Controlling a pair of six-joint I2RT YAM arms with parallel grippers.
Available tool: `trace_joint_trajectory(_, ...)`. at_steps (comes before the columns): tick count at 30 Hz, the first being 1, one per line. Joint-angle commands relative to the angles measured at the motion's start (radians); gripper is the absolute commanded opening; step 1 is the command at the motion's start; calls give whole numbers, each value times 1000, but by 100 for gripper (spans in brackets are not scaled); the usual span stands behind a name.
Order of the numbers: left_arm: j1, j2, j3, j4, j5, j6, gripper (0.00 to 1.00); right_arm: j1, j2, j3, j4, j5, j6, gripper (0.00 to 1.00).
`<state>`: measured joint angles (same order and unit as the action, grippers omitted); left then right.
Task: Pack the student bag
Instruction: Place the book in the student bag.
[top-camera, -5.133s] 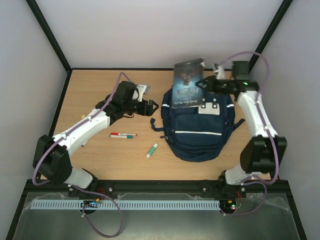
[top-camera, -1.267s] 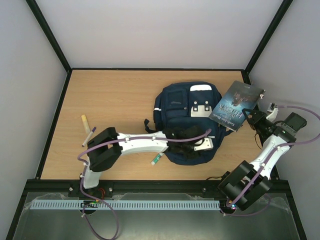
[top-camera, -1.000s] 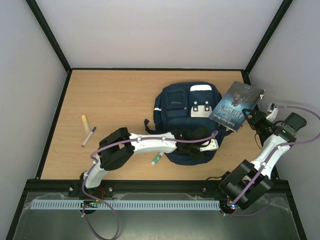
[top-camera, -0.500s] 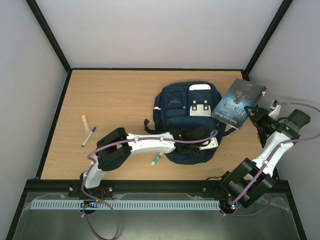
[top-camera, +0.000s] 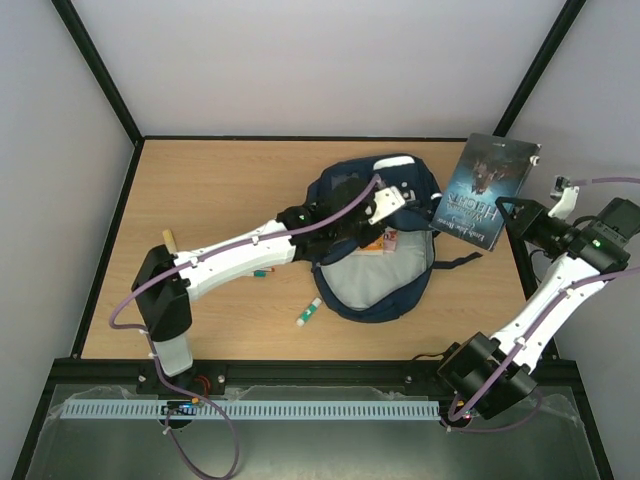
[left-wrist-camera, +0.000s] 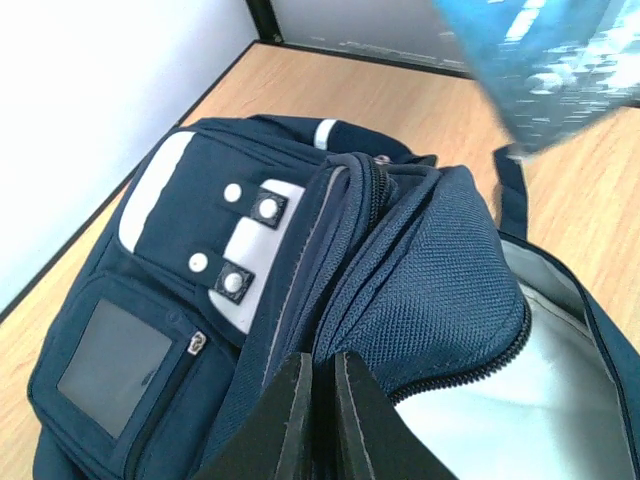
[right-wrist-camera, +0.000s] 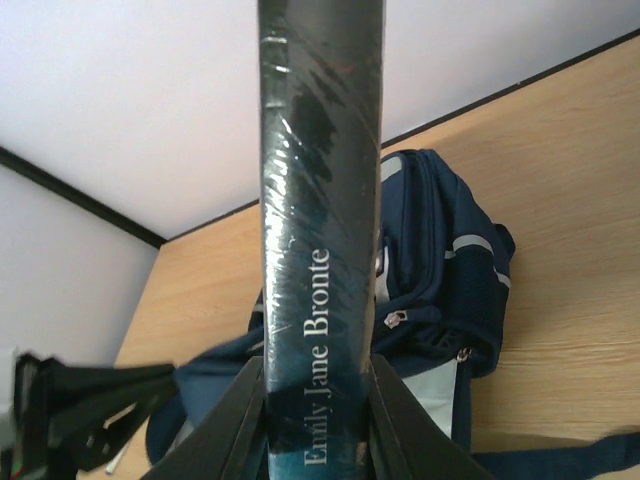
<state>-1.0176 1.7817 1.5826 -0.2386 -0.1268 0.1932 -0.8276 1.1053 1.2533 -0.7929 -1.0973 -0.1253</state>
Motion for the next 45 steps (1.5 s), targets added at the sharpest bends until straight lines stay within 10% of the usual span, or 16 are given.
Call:
trace_joint_trajectory(1,76,-20,-4,92,-25,-49,2,-5,-36,123,-304,-110,-284,1)
trace_joint_trajectory(9,214,8,-31,182,149,-169,2,46,-196,27,-466,-208,-513,1)
trace_joint_trajectory(31,269,87,48,236,154,-254,2,714,82,-126,-241,-39,-218,1)
trace_joint_trajectory(45,295,46,26,263,151,-244,2,817,22,-79,-208,93,-115,1)
